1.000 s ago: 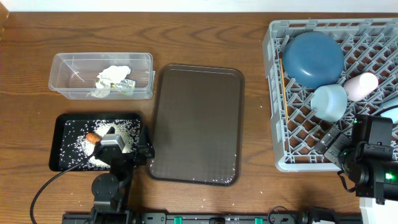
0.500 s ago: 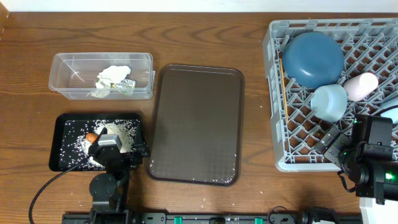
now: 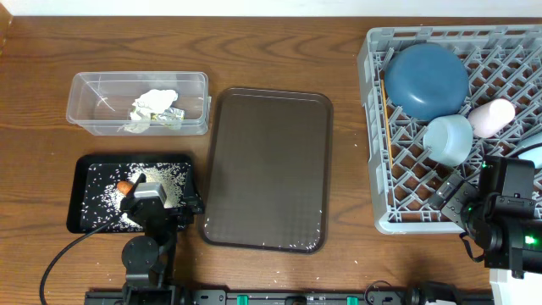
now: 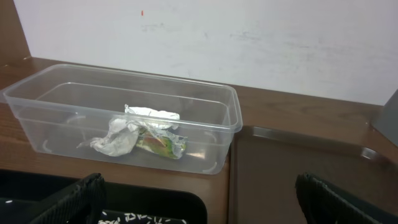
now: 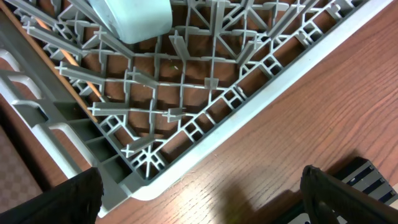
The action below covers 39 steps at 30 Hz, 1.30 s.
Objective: Sort waste into correct bins and load items into the dishwasher rack
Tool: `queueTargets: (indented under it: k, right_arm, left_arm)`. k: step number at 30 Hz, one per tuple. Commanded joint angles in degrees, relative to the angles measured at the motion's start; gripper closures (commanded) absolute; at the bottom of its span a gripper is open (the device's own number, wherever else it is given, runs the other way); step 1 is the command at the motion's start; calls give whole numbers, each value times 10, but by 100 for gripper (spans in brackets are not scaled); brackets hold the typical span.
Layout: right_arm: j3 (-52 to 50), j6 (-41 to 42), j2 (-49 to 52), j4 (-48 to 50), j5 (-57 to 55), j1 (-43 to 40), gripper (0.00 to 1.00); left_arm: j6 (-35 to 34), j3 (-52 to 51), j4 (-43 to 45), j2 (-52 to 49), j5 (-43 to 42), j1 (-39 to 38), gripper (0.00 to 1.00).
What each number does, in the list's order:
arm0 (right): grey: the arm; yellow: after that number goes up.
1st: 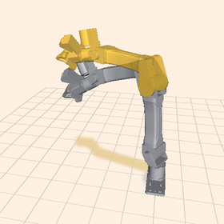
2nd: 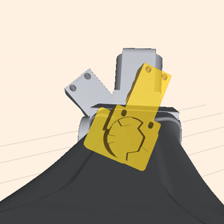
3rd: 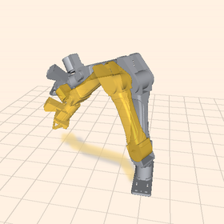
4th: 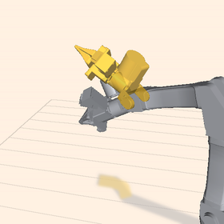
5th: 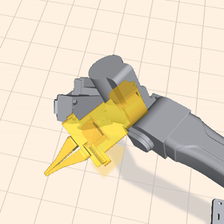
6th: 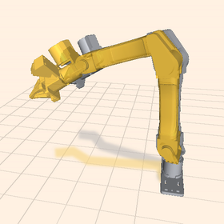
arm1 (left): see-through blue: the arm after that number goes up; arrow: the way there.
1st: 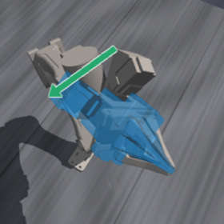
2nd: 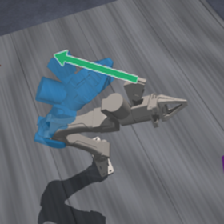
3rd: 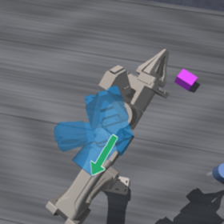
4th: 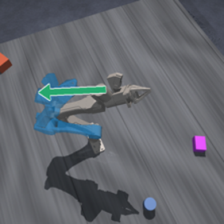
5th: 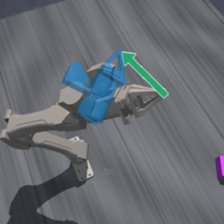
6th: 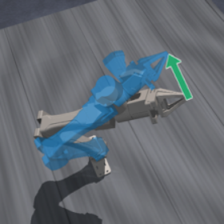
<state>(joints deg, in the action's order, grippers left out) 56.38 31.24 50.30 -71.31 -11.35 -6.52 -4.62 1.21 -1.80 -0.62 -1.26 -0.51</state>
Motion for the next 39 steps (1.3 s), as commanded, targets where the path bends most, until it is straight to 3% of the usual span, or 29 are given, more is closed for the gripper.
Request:
queueTargets:
  k: [1, 13, 24, 30, 39]
  right_arm:
    - [1, 9, 0, -1, -4, 5, 1]
    - [0, 9, -30, -1, -4, 5, 1]
    - [-16, 9, -205, 19, -42, 6, 1]
    - [-148, 9, -340, 154, 28, 27, 1]
    - [-381, 9, -469, 457, 93, 74, 1]
  left_arm:
    - [5, -10, -23, 4, 19, 2, 1]
    - [5, -10, -24, 4, 19, 2, 1]
    - [5, -10, -23, 4, 19, 2, 1]
    - [5, -10, -24, 4, 19, 2, 1]
    - [5, -10, -24, 4, 19, 2, 1]
